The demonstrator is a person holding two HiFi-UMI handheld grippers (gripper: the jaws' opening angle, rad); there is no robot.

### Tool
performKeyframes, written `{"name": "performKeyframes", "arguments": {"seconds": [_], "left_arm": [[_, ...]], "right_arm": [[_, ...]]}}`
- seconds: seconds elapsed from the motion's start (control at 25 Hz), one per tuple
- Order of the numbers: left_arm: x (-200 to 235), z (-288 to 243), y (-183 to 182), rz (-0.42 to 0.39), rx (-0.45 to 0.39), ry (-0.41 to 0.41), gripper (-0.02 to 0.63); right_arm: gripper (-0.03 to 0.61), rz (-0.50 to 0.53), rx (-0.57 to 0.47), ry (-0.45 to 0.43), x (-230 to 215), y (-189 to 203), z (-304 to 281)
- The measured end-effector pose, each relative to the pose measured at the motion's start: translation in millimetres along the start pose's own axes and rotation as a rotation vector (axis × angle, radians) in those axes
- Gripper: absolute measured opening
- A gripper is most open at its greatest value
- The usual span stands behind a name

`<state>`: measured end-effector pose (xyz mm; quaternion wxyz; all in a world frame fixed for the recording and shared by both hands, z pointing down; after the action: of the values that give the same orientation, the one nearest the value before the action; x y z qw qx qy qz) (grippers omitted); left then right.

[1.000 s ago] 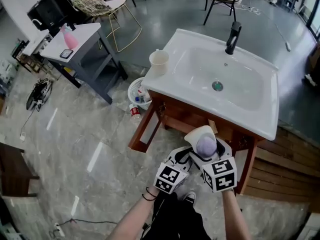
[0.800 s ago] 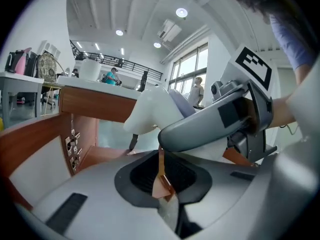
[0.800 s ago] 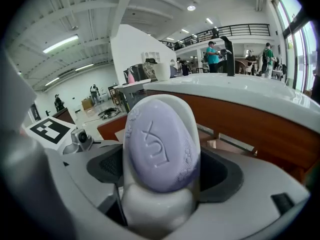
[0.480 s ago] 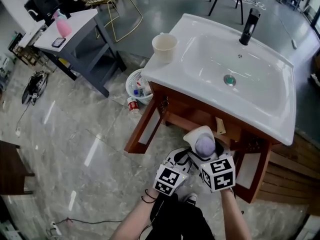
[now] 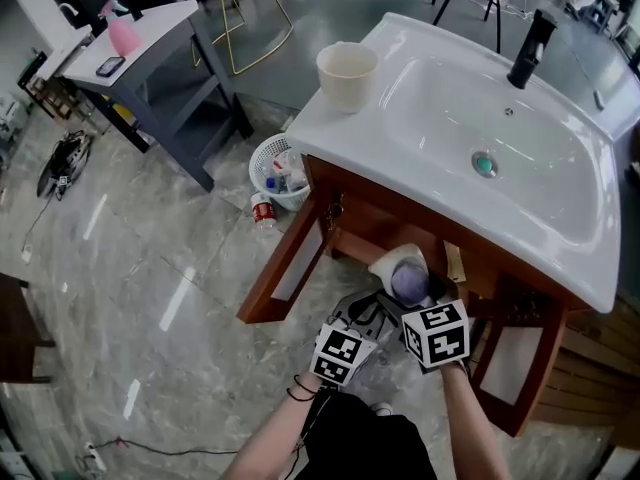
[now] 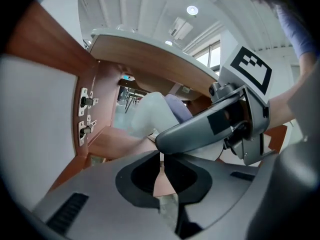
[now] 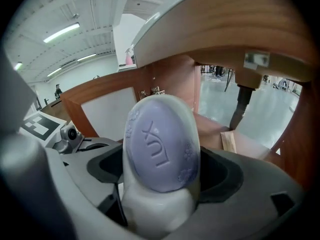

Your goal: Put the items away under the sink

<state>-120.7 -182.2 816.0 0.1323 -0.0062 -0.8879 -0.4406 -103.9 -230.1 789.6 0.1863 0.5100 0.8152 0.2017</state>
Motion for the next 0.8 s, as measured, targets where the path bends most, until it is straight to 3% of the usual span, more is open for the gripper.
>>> {"name": "performKeyframes", "arguments": {"seconds": [0.32,0.56,0.8], "left_arm": [[27.6,-45.9,23.2,-0.009,0.014,-0.019,0.033],[38.6,-76.7,28.6,-0.091,0.068,-0.026,0.034],[49.9,-96.5,31.4,-0.076,0.105,-0.065,0.043]], "right_arm": [[0.434,0.021,0.002,0.011,-21.5,6.3,-56.6],[0.434,-0.001,0.011,0.014,-43.9,7.4,-85.8],[0.434,-0.036,-0.001,-0.025,-62.2,4.5,-109.5]]}}
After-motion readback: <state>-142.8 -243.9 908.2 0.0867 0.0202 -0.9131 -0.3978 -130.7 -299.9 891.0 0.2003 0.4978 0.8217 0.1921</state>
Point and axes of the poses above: the fingertips, and each gripper's own axes: z backward along the fingers, x to its left, y out of its underside, the point moved 2 cm from there along z, backward along the fingers, and after that the axes turned 14 degrees about x, right-handed, at the moved point
